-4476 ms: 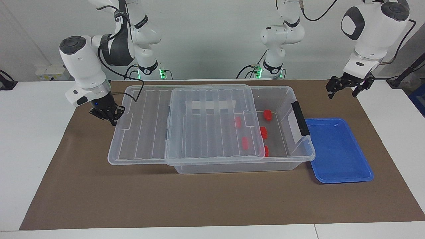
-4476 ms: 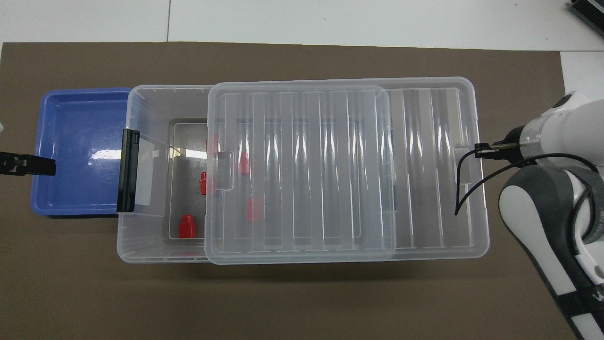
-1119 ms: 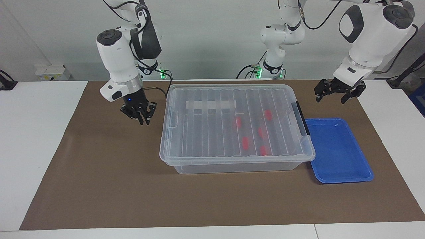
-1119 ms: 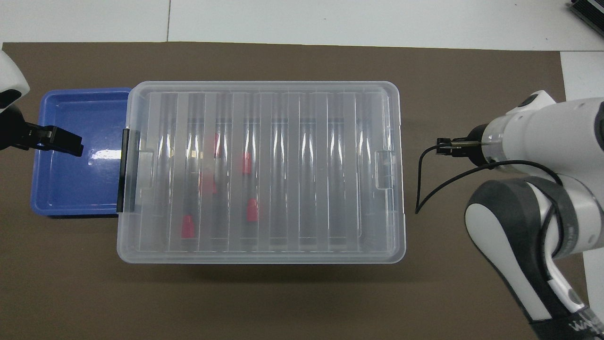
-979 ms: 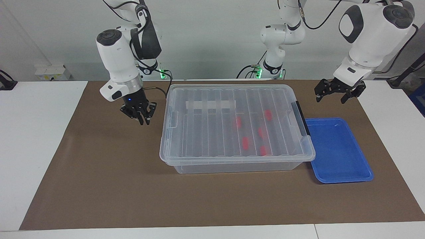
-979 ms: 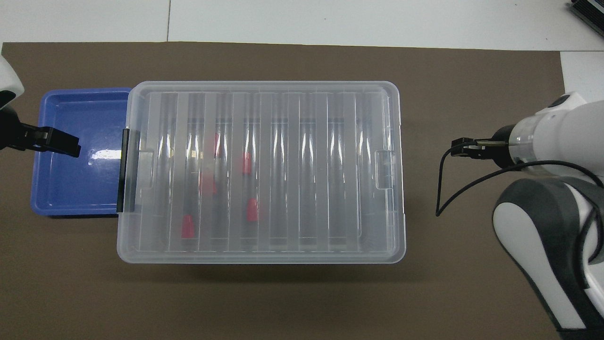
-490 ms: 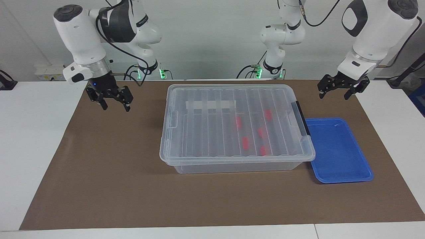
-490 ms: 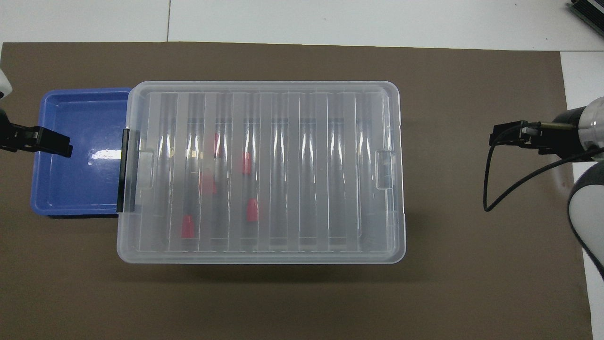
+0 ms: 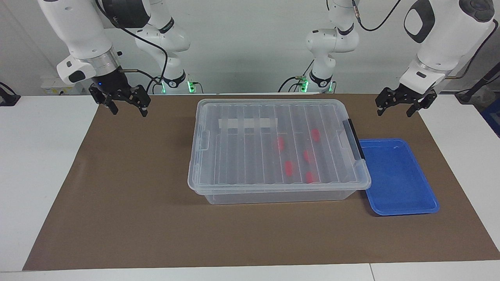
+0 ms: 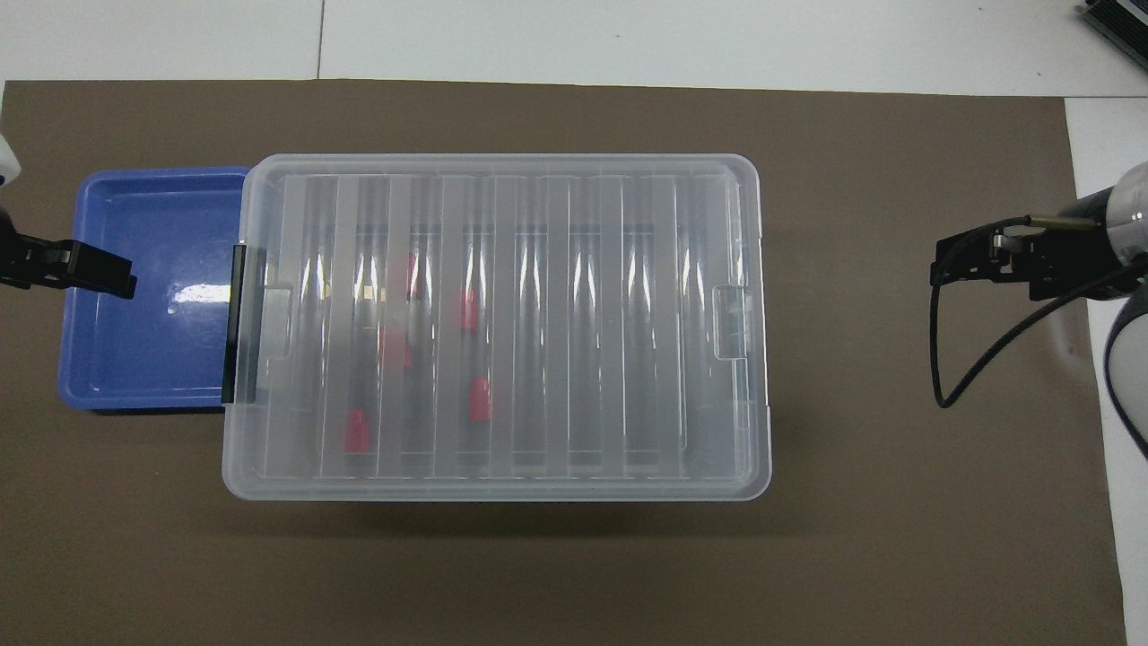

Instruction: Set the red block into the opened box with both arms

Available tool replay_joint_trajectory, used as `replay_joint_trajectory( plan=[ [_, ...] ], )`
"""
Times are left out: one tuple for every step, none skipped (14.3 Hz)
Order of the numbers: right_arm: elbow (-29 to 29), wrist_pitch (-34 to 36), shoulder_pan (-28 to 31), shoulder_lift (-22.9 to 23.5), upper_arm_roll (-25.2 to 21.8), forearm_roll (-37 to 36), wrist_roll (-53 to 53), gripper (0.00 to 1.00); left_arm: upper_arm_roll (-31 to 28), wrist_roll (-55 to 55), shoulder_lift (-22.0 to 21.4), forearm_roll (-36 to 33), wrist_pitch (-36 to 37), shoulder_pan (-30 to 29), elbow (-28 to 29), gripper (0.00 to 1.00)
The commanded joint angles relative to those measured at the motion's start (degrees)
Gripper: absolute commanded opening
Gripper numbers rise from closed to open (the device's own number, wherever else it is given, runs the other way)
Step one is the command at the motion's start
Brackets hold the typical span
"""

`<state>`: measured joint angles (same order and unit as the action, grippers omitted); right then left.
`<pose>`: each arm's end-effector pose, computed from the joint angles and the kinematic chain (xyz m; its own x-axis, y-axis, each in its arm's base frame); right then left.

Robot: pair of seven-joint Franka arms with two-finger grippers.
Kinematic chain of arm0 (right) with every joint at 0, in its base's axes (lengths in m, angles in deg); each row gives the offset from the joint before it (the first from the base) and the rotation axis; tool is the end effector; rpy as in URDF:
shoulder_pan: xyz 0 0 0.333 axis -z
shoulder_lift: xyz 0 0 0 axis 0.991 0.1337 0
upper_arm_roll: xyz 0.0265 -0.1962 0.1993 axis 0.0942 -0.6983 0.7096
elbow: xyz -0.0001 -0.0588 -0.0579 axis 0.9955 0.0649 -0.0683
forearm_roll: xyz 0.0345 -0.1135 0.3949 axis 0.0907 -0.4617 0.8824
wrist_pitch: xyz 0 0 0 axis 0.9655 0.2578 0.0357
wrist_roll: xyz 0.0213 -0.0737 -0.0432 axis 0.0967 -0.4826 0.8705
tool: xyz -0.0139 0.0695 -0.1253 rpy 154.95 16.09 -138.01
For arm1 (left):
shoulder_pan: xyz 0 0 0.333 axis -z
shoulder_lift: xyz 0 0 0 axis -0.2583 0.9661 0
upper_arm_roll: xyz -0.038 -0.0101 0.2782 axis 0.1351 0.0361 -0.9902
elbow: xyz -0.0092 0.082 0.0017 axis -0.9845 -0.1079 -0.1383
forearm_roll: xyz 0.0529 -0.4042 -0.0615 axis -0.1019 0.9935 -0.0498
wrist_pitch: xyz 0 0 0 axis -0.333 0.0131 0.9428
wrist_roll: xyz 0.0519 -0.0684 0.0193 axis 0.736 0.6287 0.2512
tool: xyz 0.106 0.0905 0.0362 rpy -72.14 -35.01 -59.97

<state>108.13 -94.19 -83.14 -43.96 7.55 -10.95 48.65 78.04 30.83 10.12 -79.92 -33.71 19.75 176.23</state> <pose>0.5822 0.0328 0.5373 0.9890 -0.1481 0.0050 -0.1479 -0.9885 -0.0326 0.5846 -0.0121 0.5305 0.9873 -0.1570 -0.0235 -0.1575 -0.9873 -0.0205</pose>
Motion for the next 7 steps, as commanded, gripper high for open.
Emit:
replay_joint_trajectory(
  plan=[
    [0.8, 1.3, -0.3, -0.7, 0.5, -1.0, -1.8, 1.00, 0.1, 0.3, -1.2, 0.2, 0.6, -0.4, 0.9, 1.00],
    [2.1, 1.0, -0.3, -1.4, 0.5, -1.2, -1.9, 1.00, 0.0, 0.3, -1.2, 0.2, 0.7, -0.4, 0.9, 1.00],
    [3.0, 0.7, -0.4, -2.1, 0.6, -2.0, -1.8, 1.00, 0.1, 0.2, -1.2, 0.2, 0.6, -0.4, 0.9, 1.00],
    [3.5, 0.6, -0.4, -2.2, 0.7, -2.7, -1.8, 1.00, 0.1, 0.3, -1.2, 0.2, 0.6, -0.3, 0.9, 1.00],
    [3.6, 0.5, -0.8, -2.3, 0.8, -3.1, -1.8, 1.00, 0.1, 0.3, -1.2, 0.2, 0.6, -0.3, 0.9, 1.00],
    [3.6, 0.5, -1.4, -2.4, 0.8, -3.5, -2.0, 1.00, 0.0, 0.3, -1.2, 0.2, 0.7, -0.3, 0.9, 1.00],
    [4.2, 0.4, -1.4, -2.6, 0.8, -3.5, -2.2, 1.00, 0.1, 0.3, -1.2, 0.2, 0.7, -0.3, 0.9, 1.00]
  ],
)
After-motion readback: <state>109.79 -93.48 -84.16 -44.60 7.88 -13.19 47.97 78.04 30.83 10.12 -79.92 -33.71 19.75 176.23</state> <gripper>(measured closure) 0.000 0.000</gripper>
